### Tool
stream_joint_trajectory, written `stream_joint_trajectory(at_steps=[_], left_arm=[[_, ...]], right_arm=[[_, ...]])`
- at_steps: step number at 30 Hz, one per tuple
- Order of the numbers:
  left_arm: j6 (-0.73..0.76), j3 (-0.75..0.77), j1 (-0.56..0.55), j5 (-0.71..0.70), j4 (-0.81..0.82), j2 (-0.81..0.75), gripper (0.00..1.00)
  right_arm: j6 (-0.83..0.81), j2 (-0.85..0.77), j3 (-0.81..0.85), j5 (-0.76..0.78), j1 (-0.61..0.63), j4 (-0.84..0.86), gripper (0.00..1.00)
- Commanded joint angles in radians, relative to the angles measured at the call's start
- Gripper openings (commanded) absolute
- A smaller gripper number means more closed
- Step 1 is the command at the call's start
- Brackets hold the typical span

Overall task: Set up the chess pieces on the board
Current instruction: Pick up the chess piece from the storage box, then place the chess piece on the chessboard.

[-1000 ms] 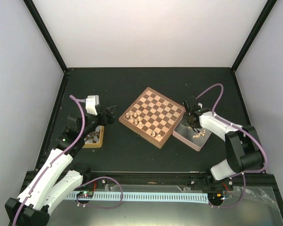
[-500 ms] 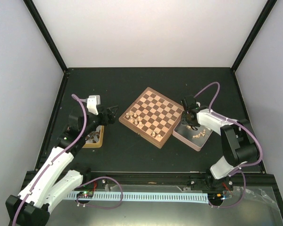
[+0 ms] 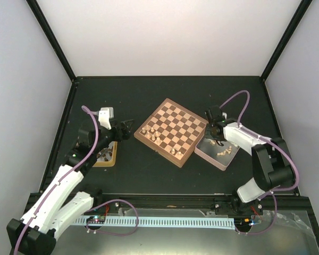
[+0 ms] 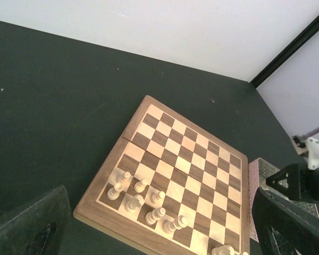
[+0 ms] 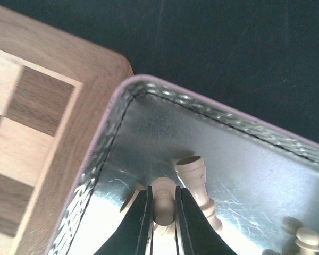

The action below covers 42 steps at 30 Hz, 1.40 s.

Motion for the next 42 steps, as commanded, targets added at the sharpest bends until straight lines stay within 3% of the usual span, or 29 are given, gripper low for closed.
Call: stream_joint_trajectory(at_steps=[1, 6, 12, 22, 31, 42], left_arm=[[-0.010, 0.021, 0.007, 0.001, 0.017, 0.000, 0.95], [-0.015, 0.019, 0.007, 0.002, 0.024, 0.001, 0.95], [-0.026, 0.014, 0.007, -0.007, 0.024, 0.000, 0.95], [-0.034, 0.006, 0.007, -0.018, 0.015, -0.022, 0.95], [-0.024, 0.003, 0.007, -0.035, -0.007, -0.046, 0.95], [-0.023, 0.005, 0.007, -0.035, -0.003, -0.041, 0.95]], right_arm=[[-0.036, -0.102, 0.038, 0.025, -0.005, -0.032, 0.05], [-0.047, -0.165, 0.051, -0.050, 0.014, -0.061, 0.05], [-0.037, -0.172, 0.107, -0.114, 0.130, -0.081, 0.06], [-0.041, 0.099, 0.332, -0.139, 0.398, -0.101, 0.06], [-0.042, 0.262, 0.442, -0.210, 0.430, -0.082, 0.06], [-0.047, 0.353, 0.504, -0.295, 0.430, -0.058, 0.06]])
